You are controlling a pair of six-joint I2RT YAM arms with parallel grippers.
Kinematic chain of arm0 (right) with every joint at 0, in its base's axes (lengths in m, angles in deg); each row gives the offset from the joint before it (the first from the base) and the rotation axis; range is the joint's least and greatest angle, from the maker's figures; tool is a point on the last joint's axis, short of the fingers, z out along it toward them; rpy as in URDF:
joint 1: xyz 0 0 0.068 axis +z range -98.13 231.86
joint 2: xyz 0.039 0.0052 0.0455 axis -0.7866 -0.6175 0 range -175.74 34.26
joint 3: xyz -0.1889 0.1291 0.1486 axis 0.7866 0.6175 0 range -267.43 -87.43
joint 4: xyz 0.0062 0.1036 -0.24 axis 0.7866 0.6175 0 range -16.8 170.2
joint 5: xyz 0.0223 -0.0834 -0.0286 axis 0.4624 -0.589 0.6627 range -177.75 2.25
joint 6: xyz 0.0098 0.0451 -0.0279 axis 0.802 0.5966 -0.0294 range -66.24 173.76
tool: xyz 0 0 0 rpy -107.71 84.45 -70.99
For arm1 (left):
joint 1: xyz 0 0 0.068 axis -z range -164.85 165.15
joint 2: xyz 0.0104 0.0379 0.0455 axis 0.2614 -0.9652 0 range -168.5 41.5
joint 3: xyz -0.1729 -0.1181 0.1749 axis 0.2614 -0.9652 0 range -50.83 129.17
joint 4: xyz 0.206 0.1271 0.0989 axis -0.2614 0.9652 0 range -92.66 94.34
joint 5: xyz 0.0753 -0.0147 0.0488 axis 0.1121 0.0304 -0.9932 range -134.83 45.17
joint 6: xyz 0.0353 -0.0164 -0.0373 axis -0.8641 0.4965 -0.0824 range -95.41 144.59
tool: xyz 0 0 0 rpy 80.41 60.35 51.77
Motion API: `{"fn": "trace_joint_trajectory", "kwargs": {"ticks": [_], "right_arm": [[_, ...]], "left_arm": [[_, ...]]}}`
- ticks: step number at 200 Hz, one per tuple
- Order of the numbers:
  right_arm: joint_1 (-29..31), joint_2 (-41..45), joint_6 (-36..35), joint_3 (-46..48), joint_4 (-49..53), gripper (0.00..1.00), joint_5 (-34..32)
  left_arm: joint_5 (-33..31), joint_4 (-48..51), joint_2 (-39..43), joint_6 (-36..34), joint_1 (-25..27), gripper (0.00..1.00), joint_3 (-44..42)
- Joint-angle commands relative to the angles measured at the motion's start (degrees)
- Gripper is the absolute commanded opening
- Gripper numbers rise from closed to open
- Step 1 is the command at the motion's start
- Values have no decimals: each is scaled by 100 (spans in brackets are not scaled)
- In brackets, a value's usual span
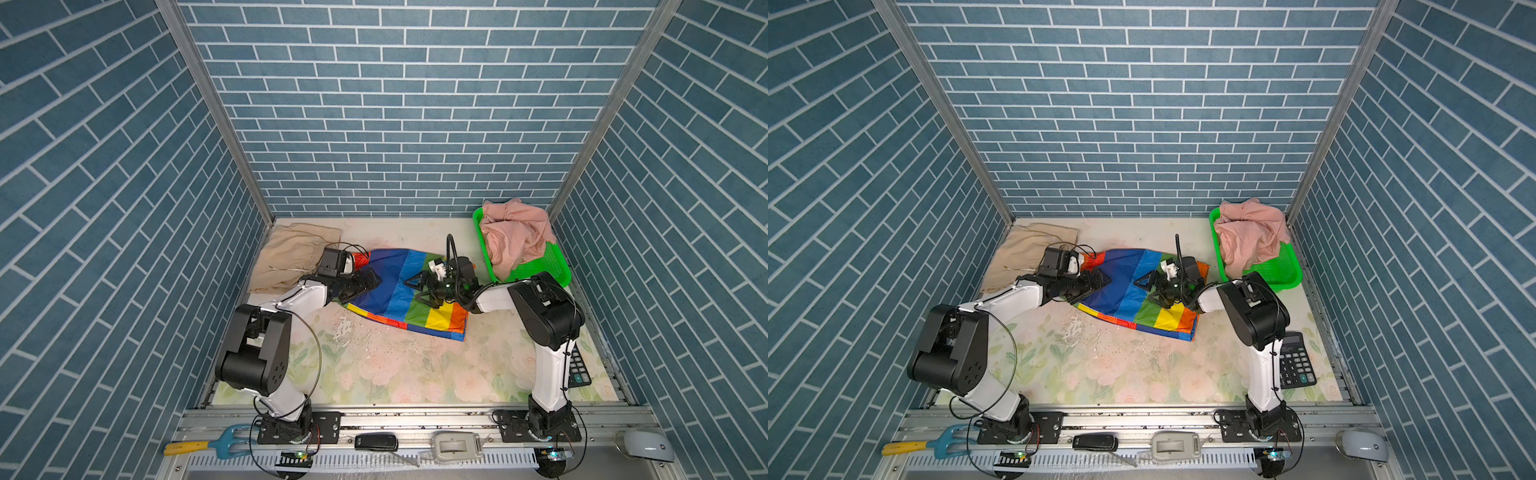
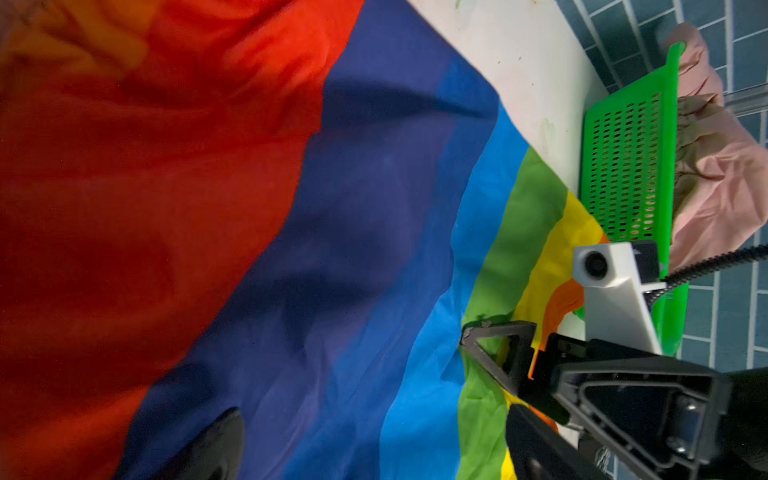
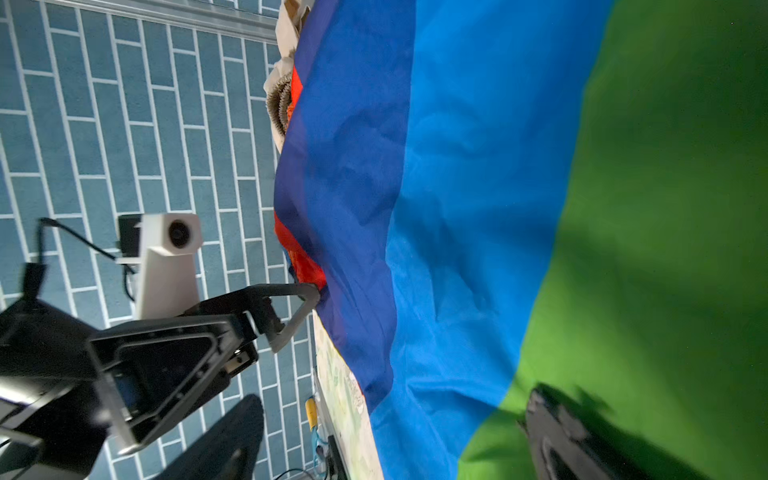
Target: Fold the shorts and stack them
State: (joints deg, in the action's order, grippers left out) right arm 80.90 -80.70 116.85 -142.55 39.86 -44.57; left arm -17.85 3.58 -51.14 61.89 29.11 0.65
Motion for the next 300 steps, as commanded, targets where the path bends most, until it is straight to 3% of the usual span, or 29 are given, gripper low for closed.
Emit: {"fn": "trace_joint_trajectory", "kwargs": {"ticks": [1,52,103,128,148,184,237,269,300], "right_arm": [[-293,271,-314,125,678,99,46],[-874,597,-1660,-39,2612,99,-27],[-1163,143,-2786,-797,4061,99,-337],[-1159,135,-3360,-1241,4818,99,-619],[-1162,333,-3747,-1441,5292,99,-795],[-1166,605,-3892,-1455,5515,99,-852],[-1152,1021,-3799,-1197,5434,99,-768],[-1150,1201,-3813,-1077,5412,99,-748],[-1154,1182,-3796,-971,5345,99,-717]], "left_arm": [[176,-457,-176,249,77,100,-405],[65,-1250,-523,867,837,100,-958],[28,-1273,-210,1416,1524,100,-918],[-405,214,514,416,1253,100,-170],[-846,1493,800,-728,675,99,673],[-588,2967,-302,-2018,-547,100,2063],[-585,3554,-1586,-2561,-692,98,3072],[-1467,4135,-2094,-2968,-714,95,3738],[-1739,4136,-1987,-3024,-854,96,3856]]}}
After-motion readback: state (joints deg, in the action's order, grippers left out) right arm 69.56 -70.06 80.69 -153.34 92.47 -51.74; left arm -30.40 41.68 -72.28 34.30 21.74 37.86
